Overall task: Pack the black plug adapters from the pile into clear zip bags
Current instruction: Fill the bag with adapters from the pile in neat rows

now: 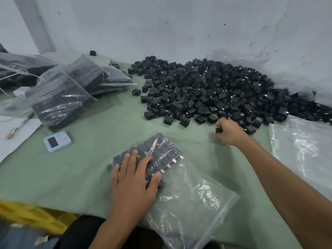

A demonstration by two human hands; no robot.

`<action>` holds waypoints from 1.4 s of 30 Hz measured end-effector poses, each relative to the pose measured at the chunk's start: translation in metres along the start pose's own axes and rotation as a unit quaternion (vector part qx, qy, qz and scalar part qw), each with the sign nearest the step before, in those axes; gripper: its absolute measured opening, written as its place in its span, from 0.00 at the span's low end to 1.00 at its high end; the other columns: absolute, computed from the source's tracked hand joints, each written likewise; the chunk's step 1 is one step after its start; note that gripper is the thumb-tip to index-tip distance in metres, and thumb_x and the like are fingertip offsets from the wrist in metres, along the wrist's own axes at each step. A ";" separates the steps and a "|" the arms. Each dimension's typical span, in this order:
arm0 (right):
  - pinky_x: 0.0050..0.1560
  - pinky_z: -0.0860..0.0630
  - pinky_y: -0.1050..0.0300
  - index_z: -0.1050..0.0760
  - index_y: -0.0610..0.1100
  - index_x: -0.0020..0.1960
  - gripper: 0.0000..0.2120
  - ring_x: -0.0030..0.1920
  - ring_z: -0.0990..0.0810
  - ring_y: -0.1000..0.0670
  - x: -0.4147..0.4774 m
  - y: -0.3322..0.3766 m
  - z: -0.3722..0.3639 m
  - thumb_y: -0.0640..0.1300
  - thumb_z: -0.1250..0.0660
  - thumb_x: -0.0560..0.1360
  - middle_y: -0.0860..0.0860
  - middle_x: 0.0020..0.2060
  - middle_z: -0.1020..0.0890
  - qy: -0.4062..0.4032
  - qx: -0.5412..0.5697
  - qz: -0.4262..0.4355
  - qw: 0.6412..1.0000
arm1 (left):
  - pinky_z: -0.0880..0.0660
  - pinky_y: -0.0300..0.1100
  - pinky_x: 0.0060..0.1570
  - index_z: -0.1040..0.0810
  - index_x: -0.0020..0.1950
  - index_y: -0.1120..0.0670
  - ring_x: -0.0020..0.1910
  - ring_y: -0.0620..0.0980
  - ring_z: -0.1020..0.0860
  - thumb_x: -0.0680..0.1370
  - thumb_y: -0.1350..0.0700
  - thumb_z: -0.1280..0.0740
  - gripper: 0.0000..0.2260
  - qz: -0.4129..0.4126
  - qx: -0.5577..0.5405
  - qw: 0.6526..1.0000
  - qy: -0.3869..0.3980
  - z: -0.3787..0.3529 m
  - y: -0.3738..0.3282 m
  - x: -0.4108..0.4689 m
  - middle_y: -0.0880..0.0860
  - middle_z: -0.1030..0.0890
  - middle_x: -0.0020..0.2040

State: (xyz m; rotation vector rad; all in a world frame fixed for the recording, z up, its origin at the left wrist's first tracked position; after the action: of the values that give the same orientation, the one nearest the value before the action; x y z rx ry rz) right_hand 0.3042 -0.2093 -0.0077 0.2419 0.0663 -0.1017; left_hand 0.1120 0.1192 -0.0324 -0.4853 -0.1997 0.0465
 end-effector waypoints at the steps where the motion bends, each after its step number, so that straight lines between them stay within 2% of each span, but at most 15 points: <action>1: 0.53 0.22 0.49 0.30 0.47 0.61 0.15 0.52 0.21 0.41 -0.009 -0.005 0.004 0.46 0.31 0.77 0.43 0.58 0.26 0.007 0.023 -0.008 1.000 | 0.67 0.43 0.74 0.38 0.76 0.39 0.80 0.44 0.58 0.76 0.32 0.53 0.30 0.001 -0.004 1.000 0.001 0.000 0.000 0.000 0.46 0.49 0.82; 4: 0.48 0.19 0.44 0.27 0.49 0.55 0.12 0.45 0.19 0.42 -0.048 -0.017 0.024 0.53 0.31 0.77 0.49 0.48 0.21 -0.033 0.089 -0.018 0.995 | 0.66 0.45 0.75 0.39 0.77 0.38 0.80 0.45 0.57 0.79 0.34 0.48 0.26 -0.002 -0.007 1.000 0.007 -0.001 0.000 0.001 0.46 0.50 0.82; 6: 0.39 0.18 0.49 0.22 0.48 0.53 0.10 0.36 0.20 0.46 -0.088 -0.022 0.039 0.54 0.31 0.77 0.52 0.41 0.20 -0.061 0.244 -0.006 0.968 | 0.65 0.45 0.75 0.39 0.76 0.39 0.80 0.45 0.57 0.80 0.35 0.46 0.25 -0.006 -0.012 1.000 0.009 -0.002 0.000 0.002 0.47 0.49 0.82; 9: 0.36 0.19 0.58 0.18 0.43 0.52 0.12 0.33 0.22 0.51 -0.173 -0.028 0.054 0.50 0.28 0.74 0.49 0.37 0.20 -0.052 0.522 -0.008 0.851 | 0.64 0.46 0.75 0.38 0.76 0.39 0.80 0.46 0.56 0.80 0.36 0.45 0.25 -0.011 -0.015 1.000 0.008 -0.002 0.000 0.001 0.48 0.48 0.82; 11: 0.40 0.17 0.56 0.17 0.45 0.49 0.08 0.37 0.18 0.51 -0.235 -0.034 0.049 0.44 0.30 0.71 0.49 0.41 0.18 -0.017 0.612 -0.017 0.791 | 0.64 0.47 0.75 0.37 0.76 0.40 0.80 0.47 0.55 0.80 0.36 0.45 0.24 -0.011 -0.018 1.000 0.010 -0.003 0.001 0.002 0.49 0.48 0.82; 13: 0.40 0.17 0.54 0.16 0.45 0.50 0.11 0.40 0.16 0.49 -0.289 -0.036 0.036 0.39 0.33 0.70 0.47 0.43 0.17 0.036 0.633 -0.019 0.773 | 0.63 0.47 0.76 0.38 0.75 0.39 0.80 0.47 0.55 0.80 0.36 0.45 0.24 -0.012 -0.013 1.000 0.013 -0.004 0.002 0.003 0.49 0.48 0.82; 15: 0.35 0.19 0.55 0.15 0.44 0.53 0.13 0.35 0.19 0.44 -0.328 -0.028 0.018 0.40 0.34 0.71 0.41 0.37 0.19 0.110 0.615 -0.039 0.780 | 0.63 0.48 0.76 0.38 0.75 0.39 0.80 0.47 0.55 0.80 0.37 0.45 0.23 -0.011 -0.011 1.000 0.015 -0.005 0.002 0.003 0.49 0.48 0.82; 17: 0.31 0.25 0.61 0.15 0.45 0.52 0.13 0.29 0.23 0.43 -0.345 -0.013 0.002 0.45 0.34 0.72 0.39 0.29 0.24 0.154 0.557 -0.054 0.814 | 0.63 0.48 0.76 0.38 0.75 0.39 0.80 0.47 0.56 0.80 0.37 0.45 0.23 -0.011 -0.012 1.000 0.020 -0.005 0.002 0.004 0.49 0.48 0.82; 19: 0.32 0.28 0.60 0.17 0.44 0.54 0.13 0.28 0.25 0.44 -0.344 0.009 -0.012 0.46 0.32 0.72 0.43 0.28 0.23 0.156 0.512 -0.034 0.844 | 0.63 0.50 0.76 0.38 0.75 0.40 0.80 0.48 0.55 0.81 0.37 0.45 0.23 -0.011 -0.013 1.000 0.022 -0.005 0.002 0.004 0.50 0.48 0.82; 22: 0.33 0.22 0.51 0.23 0.37 0.55 0.07 0.31 0.23 0.43 -0.330 0.041 -0.037 0.35 0.33 0.77 0.43 0.37 0.21 0.145 0.599 -0.087 0.783 | 0.62 0.50 0.77 0.37 0.75 0.40 0.80 0.48 0.55 0.81 0.38 0.44 0.23 -0.012 -0.012 1.000 0.020 -0.004 0.000 0.004 0.50 0.47 0.82; 25: 0.39 0.18 0.52 0.21 0.41 0.58 0.09 0.39 0.16 0.43 -0.310 0.070 -0.054 0.37 0.35 0.80 0.44 0.45 0.16 0.150 0.672 -0.110 0.717 | 0.62 0.50 0.76 0.37 0.75 0.40 0.80 0.48 0.55 0.81 0.38 0.44 0.23 -0.011 -0.011 1.000 0.021 -0.003 0.000 0.004 0.50 0.47 0.82; 31: 0.43 0.18 0.56 0.20 0.32 0.56 0.10 0.50 0.16 0.44 -0.271 0.096 -0.073 0.36 0.33 0.78 0.40 0.51 0.16 0.161 0.781 -0.157 0.583 | 0.63 0.50 0.76 0.37 0.75 0.39 0.80 0.47 0.55 0.81 0.37 0.44 0.22 -0.016 -0.017 1.000 0.020 -0.006 0.003 0.005 0.50 0.48 0.82; 35: 0.49 0.17 0.49 0.15 0.40 0.43 0.08 0.46 0.14 0.45 -0.249 0.104 -0.070 0.38 0.32 0.78 0.42 0.45 0.14 0.092 0.770 -0.093 0.625 | 0.62 0.50 0.76 0.37 0.74 0.39 0.80 0.48 0.54 0.80 0.36 0.44 0.22 -0.018 -0.014 1.000 0.010 -0.008 0.004 0.006 0.50 0.47 0.82; 39: 0.50 0.19 0.50 0.17 0.53 0.43 0.16 0.45 0.15 0.48 -0.234 0.117 -0.071 0.35 0.35 0.78 0.51 0.40 0.14 0.003 0.618 -0.047 0.785 | 0.62 0.51 0.76 0.37 0.74 0.39 0.80 0.48 0.54 0.80 0.36 0.44 0.22 -0.020 -0.014 1.000 0.010 -0.009 0.005 0.006 0.50 0.47 0.82; 42: 0.54 0.21 0.55 0.21 0.53 0.51 0.10 0.51 0.18 0.52 -0.226 0.126 -0.068 0.39 0.35 0.78 0.54 0.47 0.17 -0.032 0.476 0.062 0.877 | 0.62 0.51 0.76 0.37 0.74 0.39 0.80 0.48 0.55 0.80 0.36 0.45 0.23 -0.022 -0.015 1.000 0.010 -0.009 0.005 0.006 0.50 0.47 0.82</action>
State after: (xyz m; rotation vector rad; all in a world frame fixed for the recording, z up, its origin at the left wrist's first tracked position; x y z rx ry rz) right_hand 0.0904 -0.0501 -0.0265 1.2328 -0.0730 -0.0059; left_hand 0.1198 0.1198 -0.0410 -0.5106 -0.1923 -0.0044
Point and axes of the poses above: each hand's wrist, its own x-axis towards the middle knuckle, its own z-axis out of the back of the hand, y = z × x, the point moved 5 cm from there along x, towards the middle knuckle
